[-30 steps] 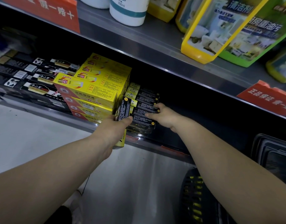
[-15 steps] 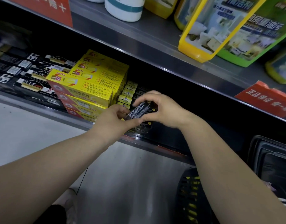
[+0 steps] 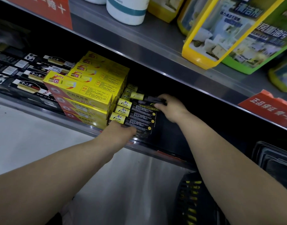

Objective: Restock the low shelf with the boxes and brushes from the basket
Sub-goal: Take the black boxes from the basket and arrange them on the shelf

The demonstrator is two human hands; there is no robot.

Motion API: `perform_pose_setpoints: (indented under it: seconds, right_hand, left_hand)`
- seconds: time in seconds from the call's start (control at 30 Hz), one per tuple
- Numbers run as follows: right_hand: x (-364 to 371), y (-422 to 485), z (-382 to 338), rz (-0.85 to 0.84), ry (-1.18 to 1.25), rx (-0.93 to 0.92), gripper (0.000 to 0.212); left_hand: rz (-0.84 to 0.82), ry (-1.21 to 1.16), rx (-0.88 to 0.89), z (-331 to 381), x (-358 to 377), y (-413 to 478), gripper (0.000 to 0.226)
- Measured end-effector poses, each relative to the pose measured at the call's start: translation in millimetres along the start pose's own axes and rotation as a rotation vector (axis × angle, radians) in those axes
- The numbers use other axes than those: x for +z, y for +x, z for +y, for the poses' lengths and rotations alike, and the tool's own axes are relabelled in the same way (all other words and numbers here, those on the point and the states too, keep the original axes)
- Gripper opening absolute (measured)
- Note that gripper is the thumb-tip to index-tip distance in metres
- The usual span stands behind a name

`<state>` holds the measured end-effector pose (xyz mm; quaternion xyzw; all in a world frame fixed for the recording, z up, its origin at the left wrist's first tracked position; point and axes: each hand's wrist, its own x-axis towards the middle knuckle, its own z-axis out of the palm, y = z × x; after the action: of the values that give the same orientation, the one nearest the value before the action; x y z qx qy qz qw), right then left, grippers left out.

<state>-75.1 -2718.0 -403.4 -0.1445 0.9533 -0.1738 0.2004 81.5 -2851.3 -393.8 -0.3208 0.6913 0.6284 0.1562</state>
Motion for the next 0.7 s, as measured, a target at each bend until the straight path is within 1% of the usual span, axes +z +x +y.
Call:
perform_pose_setpoints:
  seconds: [0.07,0.13,0.23,0.3,0.33,0.4,0.43,0.47,0.53,0.6,0.67,0.7]
  right_hand:
    - [12.1,4.3,-4.7,-0.091,-0.007,-0.014,0.039]
    - [19.2,4.6,-7.7,-0.150,0.045,-0.011,0.041]
    - [18.1,3.6,-6.9,-0.179,0.064,0.004,0.050]
    - [14.5,1.2,-5.3,-0.189,0.097,0.076,0.060]
    - [13.7,-0.6,-5.1,-0.205,0.152,0.129,0.061]
    - [15.0,-5.1,-6.7,-0.254,0.312,0.203,0.056]
    - [16.5,-7.2,-8.1,-0.270,0.382,0.215,0.052]
    - [18.2,-8.5,-9.2,-0.274,0.429,0.212,0.049]
    - [19.8,-9.6,-9.6,-0.261,0.467,0.195,0.046]
    - [18.0,-10.4,-8.9,-0.274,0.499,0.198,0.039]
    - [13.6,-12.5,-7.9,-0.338,0.524,0.230,0.021]
    - [12.0,-14.0,-8.3,-0.383,0.527,0.245,0.020]
  left_hand:
    - [-0.014,-0.020,-0.039,1.8,-0.9,0.1,0.010]
    - [0.009,-0.025,-0.059,2.8,-2.2,1.4,0.008]
    - [0.004,-0.048,-0.057,3.0,-1.6,3.7,0.026]
    - [0.016,-0.052,-0.056,2.2,-1.0,5.3,0.030]
    - [0.020,-0.038,-0.056,3.1,-0.9,3.7,0.027]
    - [0.038,-0.023,-0.058,3.4,0.2,4.4,0.004]
    - [0.047,-0.024,-0.055,1.6,1.8,6.3,0.009]
    - [0.048,-0.018,-0.057,1.4,2.7,6.5,0.017]
    - [0.054,-0.007,-0.061,0.9,4.0,6.8,0.026]
    - [0.061,0.001,-0.070,0.9,4.9,6.7,0.028]
    - [0.074,0.010,-0.067,2.2,5.3,7.0,0.027]
    - [0.081,0.010,-0.064,1.9,5.6,7.2,0.027]
